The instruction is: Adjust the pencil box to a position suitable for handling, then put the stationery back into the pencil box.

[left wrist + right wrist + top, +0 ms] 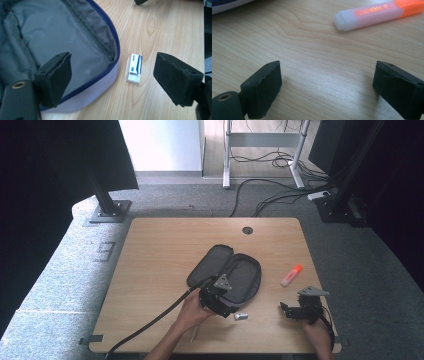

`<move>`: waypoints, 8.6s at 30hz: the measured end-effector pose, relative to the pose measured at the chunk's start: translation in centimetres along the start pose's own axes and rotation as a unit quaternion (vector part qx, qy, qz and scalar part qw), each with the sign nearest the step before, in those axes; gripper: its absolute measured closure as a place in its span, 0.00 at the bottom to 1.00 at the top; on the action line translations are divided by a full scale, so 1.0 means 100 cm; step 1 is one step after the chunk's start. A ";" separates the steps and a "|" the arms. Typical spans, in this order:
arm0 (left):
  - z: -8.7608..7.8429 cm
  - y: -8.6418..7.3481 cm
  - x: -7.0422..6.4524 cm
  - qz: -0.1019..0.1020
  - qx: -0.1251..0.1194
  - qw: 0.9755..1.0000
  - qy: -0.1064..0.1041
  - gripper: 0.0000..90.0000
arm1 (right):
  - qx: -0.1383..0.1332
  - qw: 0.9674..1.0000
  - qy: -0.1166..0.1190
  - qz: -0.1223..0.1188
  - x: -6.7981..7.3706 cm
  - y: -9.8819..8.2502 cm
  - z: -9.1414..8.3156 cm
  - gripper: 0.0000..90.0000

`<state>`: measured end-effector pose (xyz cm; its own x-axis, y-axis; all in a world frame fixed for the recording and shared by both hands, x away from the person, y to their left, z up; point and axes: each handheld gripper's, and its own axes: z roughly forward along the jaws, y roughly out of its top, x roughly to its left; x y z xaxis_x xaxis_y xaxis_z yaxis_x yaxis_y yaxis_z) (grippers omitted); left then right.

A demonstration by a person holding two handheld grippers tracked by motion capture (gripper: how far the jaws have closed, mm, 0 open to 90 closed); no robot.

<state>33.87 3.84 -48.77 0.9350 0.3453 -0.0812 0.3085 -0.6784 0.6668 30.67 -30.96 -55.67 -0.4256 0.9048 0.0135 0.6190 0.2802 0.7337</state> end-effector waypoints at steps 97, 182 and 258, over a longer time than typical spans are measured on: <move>-0.064 -0.155 0.071 -0.140 -0.003 0.975 0.172 0.00 | 0.006 1.000 0.005 -0.005 0.010 0.004 0.005 0.03; -0.065 -0.155 0.071 -0.140 -0.007 0.975 0.172 0.02 | 0.021 0.996 -0.076 0.049 -0.040 0.068 0.052 0.16; -0.065 -0.155 0.071 -0.140 -0.006 0.975 0.172 0.02 | -0.029 0.998 -0.021 0.051 -0.041 0.084 0.005 0.73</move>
<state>34.59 20.96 -54.86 0.7005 0.7136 -0.0097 0.5384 -0.5195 0.6634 37.93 -32.17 -49.87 -0.3336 0.9406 0.0637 0.6188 0.1675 0.7674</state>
